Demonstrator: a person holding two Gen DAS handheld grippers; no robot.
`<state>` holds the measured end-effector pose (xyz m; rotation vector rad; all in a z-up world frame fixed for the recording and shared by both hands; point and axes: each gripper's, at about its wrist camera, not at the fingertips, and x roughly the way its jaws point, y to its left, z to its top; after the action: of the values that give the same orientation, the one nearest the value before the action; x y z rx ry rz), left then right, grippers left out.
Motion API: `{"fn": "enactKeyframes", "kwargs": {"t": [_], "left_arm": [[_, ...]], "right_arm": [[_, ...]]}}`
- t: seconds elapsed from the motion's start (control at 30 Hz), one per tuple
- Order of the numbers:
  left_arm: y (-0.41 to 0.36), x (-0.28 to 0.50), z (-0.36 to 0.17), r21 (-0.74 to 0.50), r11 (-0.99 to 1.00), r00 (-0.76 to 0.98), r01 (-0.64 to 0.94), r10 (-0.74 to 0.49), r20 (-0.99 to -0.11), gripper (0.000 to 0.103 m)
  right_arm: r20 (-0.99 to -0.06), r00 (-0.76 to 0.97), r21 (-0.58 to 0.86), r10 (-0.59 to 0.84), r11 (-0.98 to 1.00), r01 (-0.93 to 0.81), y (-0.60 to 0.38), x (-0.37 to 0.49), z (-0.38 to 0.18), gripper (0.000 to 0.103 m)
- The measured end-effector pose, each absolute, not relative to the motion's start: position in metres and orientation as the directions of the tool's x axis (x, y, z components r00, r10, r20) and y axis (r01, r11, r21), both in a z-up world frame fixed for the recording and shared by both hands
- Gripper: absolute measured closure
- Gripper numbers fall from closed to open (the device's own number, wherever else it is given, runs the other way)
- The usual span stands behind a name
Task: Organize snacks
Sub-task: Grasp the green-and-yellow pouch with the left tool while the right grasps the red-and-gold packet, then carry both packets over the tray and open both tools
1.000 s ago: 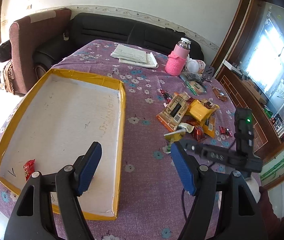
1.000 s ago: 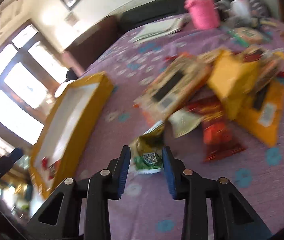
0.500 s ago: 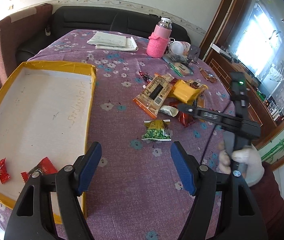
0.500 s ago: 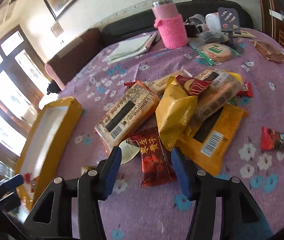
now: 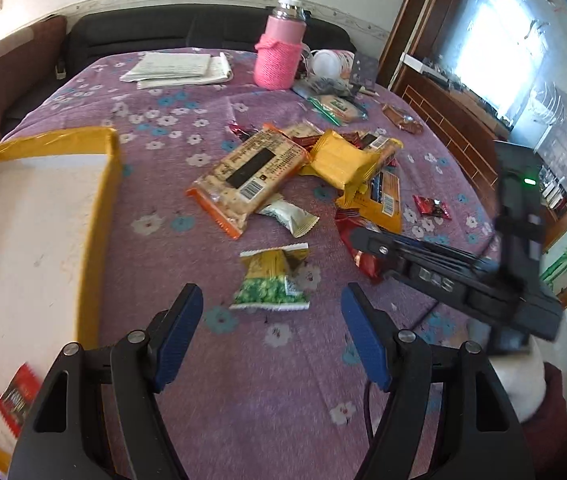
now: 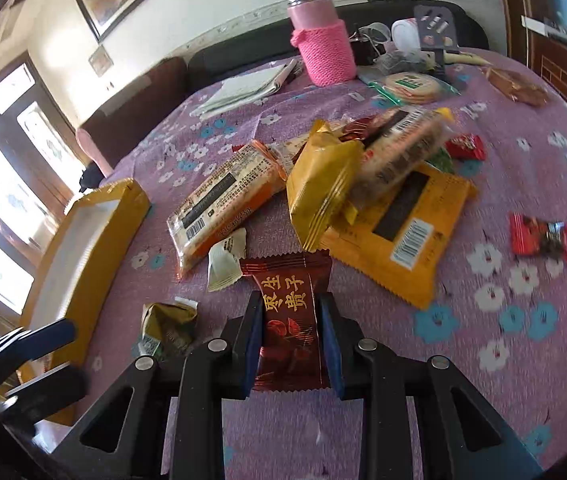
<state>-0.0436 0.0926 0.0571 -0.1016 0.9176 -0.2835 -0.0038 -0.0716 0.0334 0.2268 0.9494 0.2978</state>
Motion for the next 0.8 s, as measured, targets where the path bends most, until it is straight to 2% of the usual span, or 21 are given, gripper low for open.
{"fn": "enactKeyframes", "kwargs": {"t": [0.23,0.3,0.33,0.37,0.57,0.8], "left_arm": [[0.066,-0.013,0.035,-0.143,0.965,0.558,0.218,-0.243,-0.794,0.032],[0.062,-0.009,0.027,-0.140,0.965,0.540,0.222,-0.241,-0.806,0.035],[0.061,-0.008,0.024,-0.143,0.964,0.529,0.223,-0.243,-0.813,0.055],[0.060,-0.008,0.022,-0.137,0.966,0.520,0.220,-0.235,-0.821,0.068],[0.067,-0.020,0.030,-0.169,0.964,0.551,0.204,-0.255,-0.794,0.068],[0.116,-0.059,0.076,-0.252,0.958,0.645,0.134,-0.277,-0.712,0.068]], "right_arm": [[-0.704,0.592,0.387,0.393,0.911,-0.145,-0.088,-0.010,0.032,0.075],[-0.700,0.589,0.397,0.403,0.906,-0.147,-0.089,-0.010,0.030,0.075],[-0.700,0.588,0.399,0.406,0.905,-0.149,-0.089,-0.010,0.029,0.075],[-0.699,0.589,0.397,0.406,0.905,-0.152,-0.088,-0.010,0.029,0.075],[-0.684,0.617,0.374,0.390,0.913,-0.162,-0.086,-0.014,0.034,0.075],[-0.673,0.647,0.346,0.359,0.926,-0.154,-0.086,-0.017,0.037,0.075]]}}
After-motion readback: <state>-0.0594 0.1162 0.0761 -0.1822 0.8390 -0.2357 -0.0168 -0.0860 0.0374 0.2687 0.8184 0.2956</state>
